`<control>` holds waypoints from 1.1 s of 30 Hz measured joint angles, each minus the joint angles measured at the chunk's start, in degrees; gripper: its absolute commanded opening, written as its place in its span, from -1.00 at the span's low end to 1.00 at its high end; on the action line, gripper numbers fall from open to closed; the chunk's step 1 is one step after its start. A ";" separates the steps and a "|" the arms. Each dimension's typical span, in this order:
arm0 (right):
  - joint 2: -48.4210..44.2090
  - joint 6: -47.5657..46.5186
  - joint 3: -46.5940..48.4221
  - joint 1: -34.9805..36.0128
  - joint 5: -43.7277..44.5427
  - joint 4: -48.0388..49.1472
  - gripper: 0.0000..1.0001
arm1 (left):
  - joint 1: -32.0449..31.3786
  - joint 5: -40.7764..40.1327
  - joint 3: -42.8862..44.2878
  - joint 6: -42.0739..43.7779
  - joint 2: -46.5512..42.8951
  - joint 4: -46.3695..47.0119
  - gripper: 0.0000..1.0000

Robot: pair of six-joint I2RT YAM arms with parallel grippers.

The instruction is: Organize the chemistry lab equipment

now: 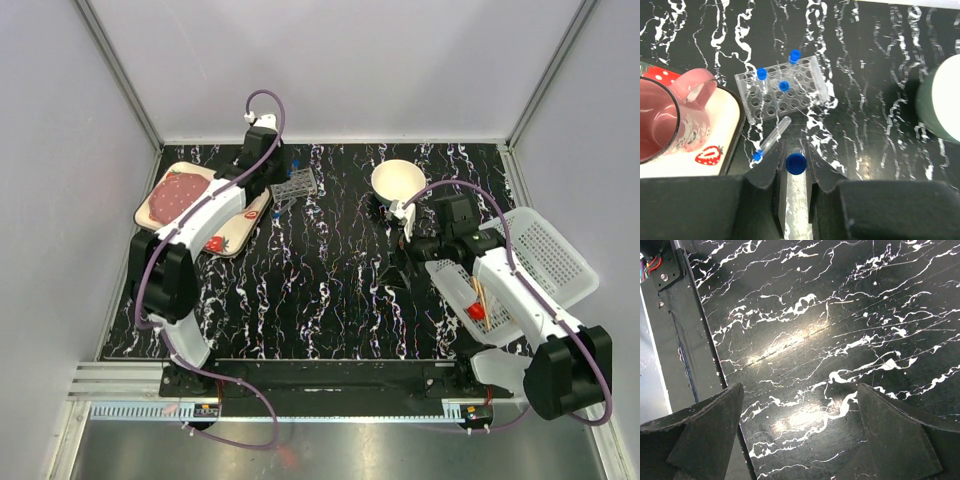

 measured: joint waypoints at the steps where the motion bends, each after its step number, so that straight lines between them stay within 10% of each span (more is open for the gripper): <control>1: 0.28 -0.35 -0.52 -0.02 0.07 0.00 0.99 | 0.20 -0.46 1.33 0.59 1.97 -0.22 -0.81; 33: 4.57 -5.62 -1.01 -2.64 1.44 -0.15 0.99 | 6.14 -2.45 21.42 4.70 26.05 -5.46 -0.78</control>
